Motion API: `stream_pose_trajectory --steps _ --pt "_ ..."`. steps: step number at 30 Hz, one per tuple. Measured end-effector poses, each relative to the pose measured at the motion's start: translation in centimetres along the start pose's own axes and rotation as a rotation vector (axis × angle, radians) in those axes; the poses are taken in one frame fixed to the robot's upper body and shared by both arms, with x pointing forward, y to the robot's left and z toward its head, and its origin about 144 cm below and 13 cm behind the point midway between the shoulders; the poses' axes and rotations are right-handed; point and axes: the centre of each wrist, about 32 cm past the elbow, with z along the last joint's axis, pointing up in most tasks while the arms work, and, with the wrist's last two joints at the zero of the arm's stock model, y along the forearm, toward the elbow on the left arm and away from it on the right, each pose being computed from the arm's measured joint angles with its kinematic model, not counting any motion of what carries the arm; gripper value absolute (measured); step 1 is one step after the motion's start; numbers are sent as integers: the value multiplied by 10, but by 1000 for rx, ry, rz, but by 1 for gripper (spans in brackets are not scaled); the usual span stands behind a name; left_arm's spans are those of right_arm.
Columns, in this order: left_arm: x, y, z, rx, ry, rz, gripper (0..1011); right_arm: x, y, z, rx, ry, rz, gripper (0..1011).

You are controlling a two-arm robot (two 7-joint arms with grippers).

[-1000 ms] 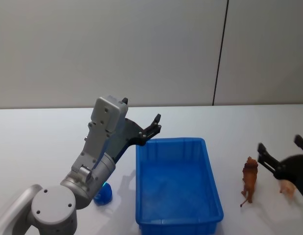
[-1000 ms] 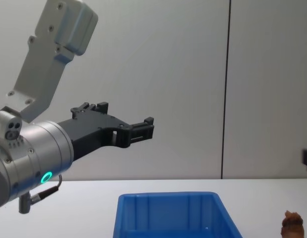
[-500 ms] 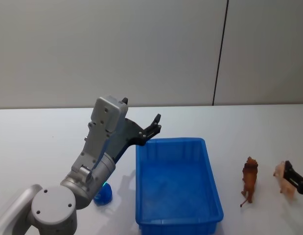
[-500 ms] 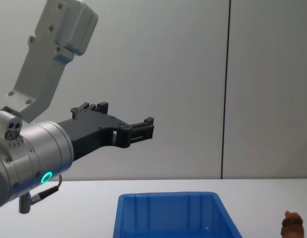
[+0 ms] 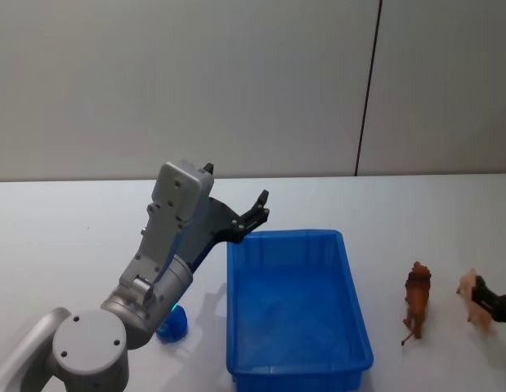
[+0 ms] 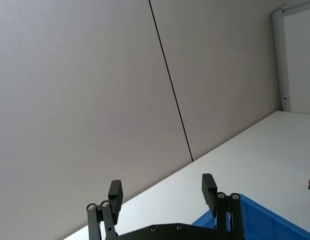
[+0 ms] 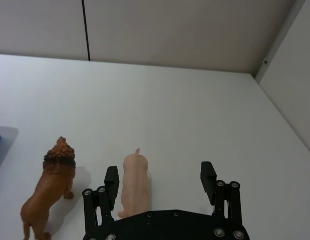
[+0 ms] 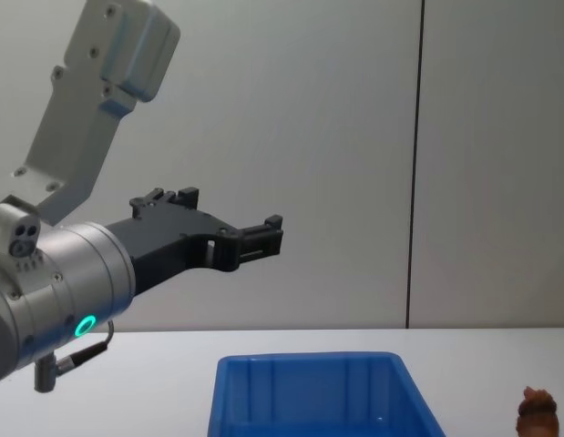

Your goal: Pick up the two dolls from the table and place them into the box.

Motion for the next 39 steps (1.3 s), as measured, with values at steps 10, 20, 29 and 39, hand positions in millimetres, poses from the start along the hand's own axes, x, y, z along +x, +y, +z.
stream_pose_trajectory --steps 10,20,29,39 --pt "0 0 0 0 0 0 1001 -7 29 -2 -63 13 14 1001" --pt "0 0 0 0 0 0 1001 -16 53 -5 -115 30 50 1001" --pt "0 0 0 0 0 0 1001 -20 64 -5 -137 40 67 903" --pt "0 0 0 0 0 0 1001 -23 70 -6 -152 46 78 622"
